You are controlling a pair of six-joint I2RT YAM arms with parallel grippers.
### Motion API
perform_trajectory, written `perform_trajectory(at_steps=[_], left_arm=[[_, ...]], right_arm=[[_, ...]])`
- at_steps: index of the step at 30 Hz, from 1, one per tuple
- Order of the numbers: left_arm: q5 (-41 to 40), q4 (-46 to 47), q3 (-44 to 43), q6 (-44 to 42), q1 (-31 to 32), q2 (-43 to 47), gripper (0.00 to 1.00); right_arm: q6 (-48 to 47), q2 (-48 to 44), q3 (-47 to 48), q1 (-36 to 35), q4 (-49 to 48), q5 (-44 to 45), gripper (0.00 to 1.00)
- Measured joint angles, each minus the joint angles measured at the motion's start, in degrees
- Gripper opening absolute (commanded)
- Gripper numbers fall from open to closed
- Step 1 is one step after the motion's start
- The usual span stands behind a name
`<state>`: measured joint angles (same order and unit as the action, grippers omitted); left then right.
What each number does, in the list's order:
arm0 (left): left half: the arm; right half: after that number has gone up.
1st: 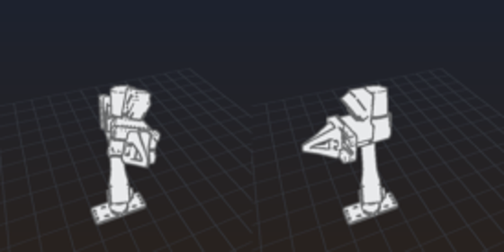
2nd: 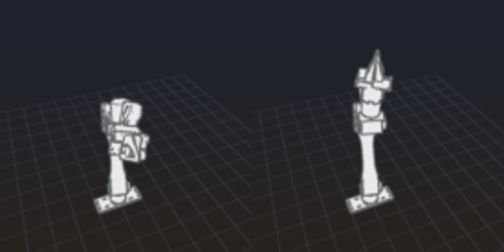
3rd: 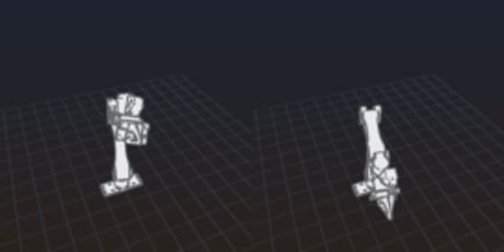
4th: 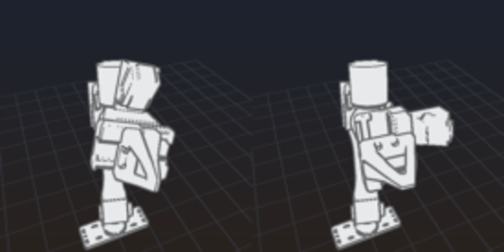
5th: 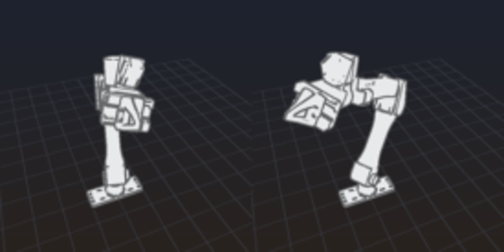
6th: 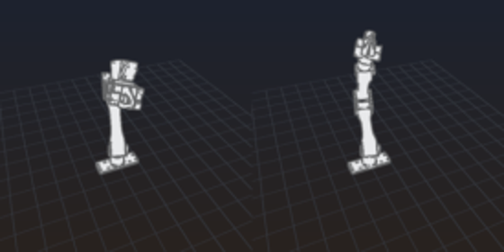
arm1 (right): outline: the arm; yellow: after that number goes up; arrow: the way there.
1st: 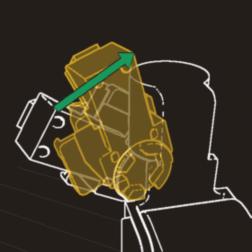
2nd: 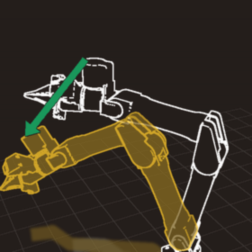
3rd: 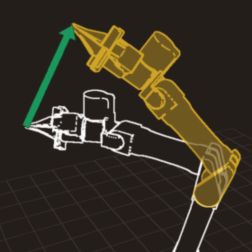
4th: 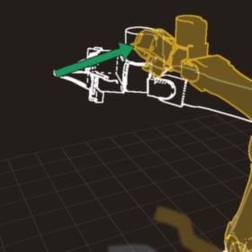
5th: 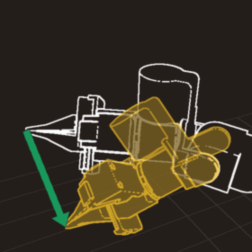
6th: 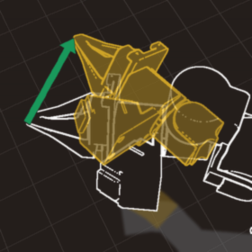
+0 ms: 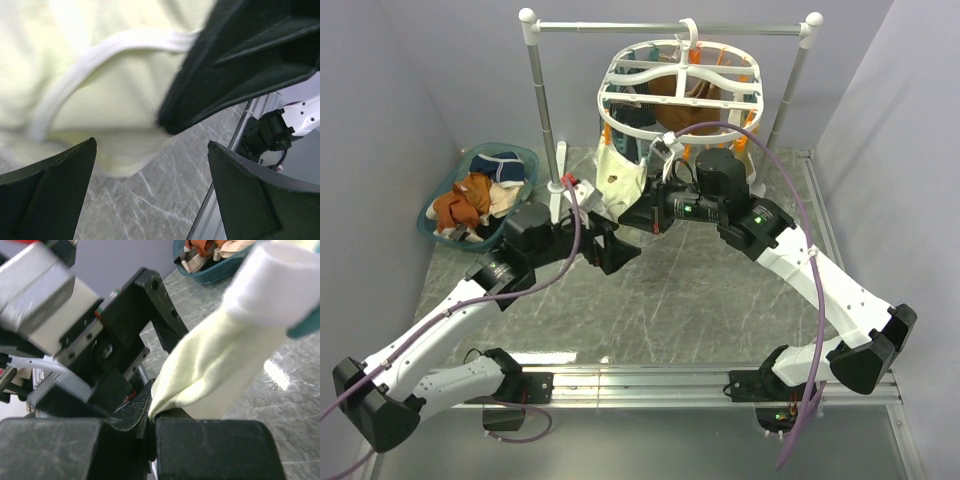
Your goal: Remove the underwear clipped to the hanger
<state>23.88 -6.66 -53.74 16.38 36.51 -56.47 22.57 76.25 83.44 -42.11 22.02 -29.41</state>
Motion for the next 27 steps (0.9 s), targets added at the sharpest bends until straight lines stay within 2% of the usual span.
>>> perform_trajectory(at_steps=[10, 11, 13, 14, 16, 17, 18, 19, 22, 23, 25, 26, 27], left_arm=[[-26.01, -1.11, -6.08, -3.74, 15.67, -8.74, 0.99], [-28.59, -1.57, -6.08, -3.98, 16.63, -9.18, 0.96], [-33.53, -2.38, -6.08, -4.46, 18.25, -9.81, 0.83], [-35.76, -2.51, -6.08, -4.68, 18.71, -9.97, 0.64], [-39.17, -2.91, -6.10, -5.35, 19.32, -10.03, 0.40], [-40.30, -3.21, -6.10, -5.38, 19.47, -10.03, 0.12], [-41.42, -3.87, -6.14, -5.57, 19.76, -10.12, 0.00], [-42.73, -4.44, -6.14, -5.77, 20.02, -10.16, 0.00], [-45.31, -4.79, -6.23, -6.23, 20.52, -10.38, 0.00], [-45.94, -4.85, -6.23, -6.21, 20.74, -10.38, 0.00], [-47.15, -4.37, -6.27, -6.01, 21.27, -10.14, 0.00], [-47.74, -4.17, -6.27, -5.86, 21.46, -10.01, 0.00], [-48.19, -3.82, -6.27, -5.38, 21.62, -9.94, 0.00]], right_arm=[[1.68, 0.11, 2.34, 0.79, 1.25, -2.34, 0.00], [1.66, 0.17, 2.51, 0.96, 1.46, -2.29, 0.00], [2.32, 0.35, 2.82, 1.77, 1.70, -3.08, 0.00], [2.60, 0.50, 2.95, 1.92, 1.86, -3.21, 0.00], [3.30, 0.83, 3.08, 2.01, 2.16, -3.45, 0.00], [3.56, 0.98, 3.21, 2.03, 2.05, -3.45, 0.00], [3.72, 1.03, 3.28, 2.16, 1.88, -3.34, 0.01], [3.93, 1.05, 3.43, 2.40, 1.79, -3.28, 0.01], [4.83, 1.01, 3.56, 2.73, 2.05, -3.17, 0.18], [5.11, 1.01, 3.56, 2.80, 2.25, -3.08, 0.38], [5.46, 0.98, 3.56, 3.23, 2.97, -1.81, 0.56], [5.57, 0.92, 3.58, 3.43, 3.23, -0.90, 0.71], [5.75, 0.76, 3.56, 3.54, 3.80, 0.39, 0.76]])
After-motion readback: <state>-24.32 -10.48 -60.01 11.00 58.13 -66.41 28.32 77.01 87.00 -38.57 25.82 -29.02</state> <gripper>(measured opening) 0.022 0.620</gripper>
